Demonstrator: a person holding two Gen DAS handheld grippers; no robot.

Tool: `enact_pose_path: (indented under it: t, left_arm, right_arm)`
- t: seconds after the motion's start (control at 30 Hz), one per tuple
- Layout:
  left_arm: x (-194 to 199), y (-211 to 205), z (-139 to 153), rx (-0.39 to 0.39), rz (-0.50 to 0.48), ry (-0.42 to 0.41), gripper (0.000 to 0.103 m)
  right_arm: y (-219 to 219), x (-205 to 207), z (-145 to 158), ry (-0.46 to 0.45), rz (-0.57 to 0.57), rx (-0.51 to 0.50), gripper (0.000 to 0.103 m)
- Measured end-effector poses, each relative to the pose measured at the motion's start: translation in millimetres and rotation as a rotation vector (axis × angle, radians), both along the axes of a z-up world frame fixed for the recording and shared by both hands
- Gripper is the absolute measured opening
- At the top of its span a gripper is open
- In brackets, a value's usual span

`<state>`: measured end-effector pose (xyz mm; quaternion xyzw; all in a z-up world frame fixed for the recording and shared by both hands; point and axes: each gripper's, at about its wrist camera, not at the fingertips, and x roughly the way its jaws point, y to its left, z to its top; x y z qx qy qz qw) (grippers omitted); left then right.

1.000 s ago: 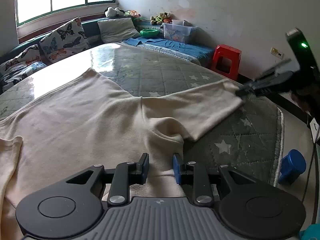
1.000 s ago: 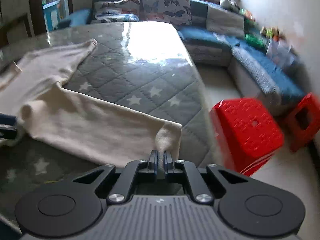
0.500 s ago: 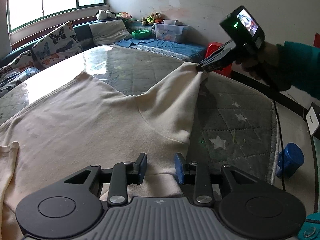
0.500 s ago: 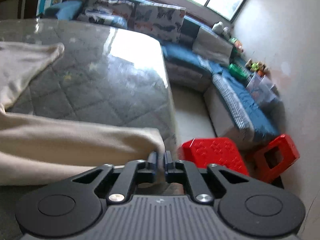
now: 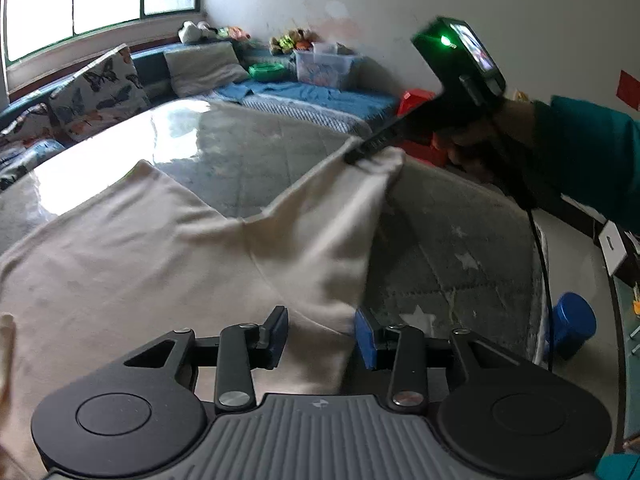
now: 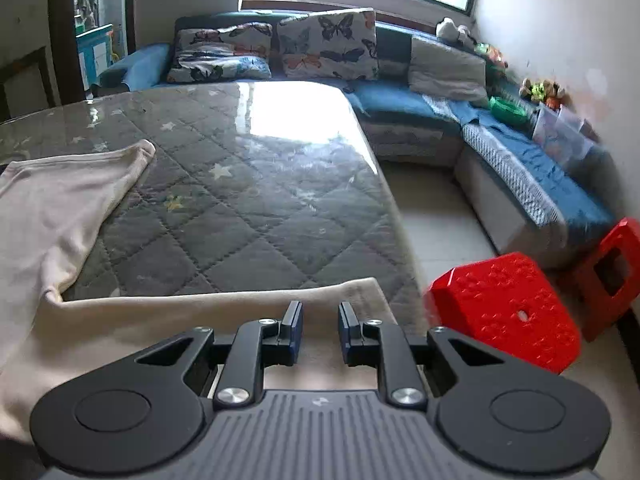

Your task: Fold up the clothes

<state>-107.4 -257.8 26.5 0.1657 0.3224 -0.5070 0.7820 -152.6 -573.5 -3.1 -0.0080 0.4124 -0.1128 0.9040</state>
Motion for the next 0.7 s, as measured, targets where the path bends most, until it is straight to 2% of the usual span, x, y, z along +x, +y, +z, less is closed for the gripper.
enact_pose_path:
  t: [0.1, 0.27, 0.37, 0.43, 0.57, 0.7]
  left_arm:
    - [-3.0, -0.5, -2.3, 0.007, -0.014, 0.004, 0.047]
    - [-8.1, -1.4, -6.3, 0.018, -0.038, 0.011, 0.047]
    - [-11.0, -1.2, -7.7, 0.022, -0.051, 0.014, 0.047]
    - [-11.1, 5.9, -1.5, 0.004, -0.040, 0.005, 0.047]
    - [-1.5, 29.1, 11.9, -0.042, 0.046, -0.009, 0.047]
    - [20.6, 60.3, 14.7, -0.046, 0.215, -0.008, 0.047]
  right_arm:
    - [-5.4, -7.1, 4.6, -0.009, -0.020, 0.003, 0.021]
    - [7.1, -36.5, 12.5, -0.007, 0.082, 0.022, 0.024]
    - [14.9, -56.4, 3.9, 0.008, 0.113, -0.020, 0.026]
    - [13.4, -63.6, 4.4, 0.018, 0.094, -0.040, 0.028]
    - [17.6, -64.1, 12.8, 0.010, 0.094, -0.060, 0.029]
    - [31.6, -54.2, 17.7, -0.030, 0.137, -0.007, 0.033]
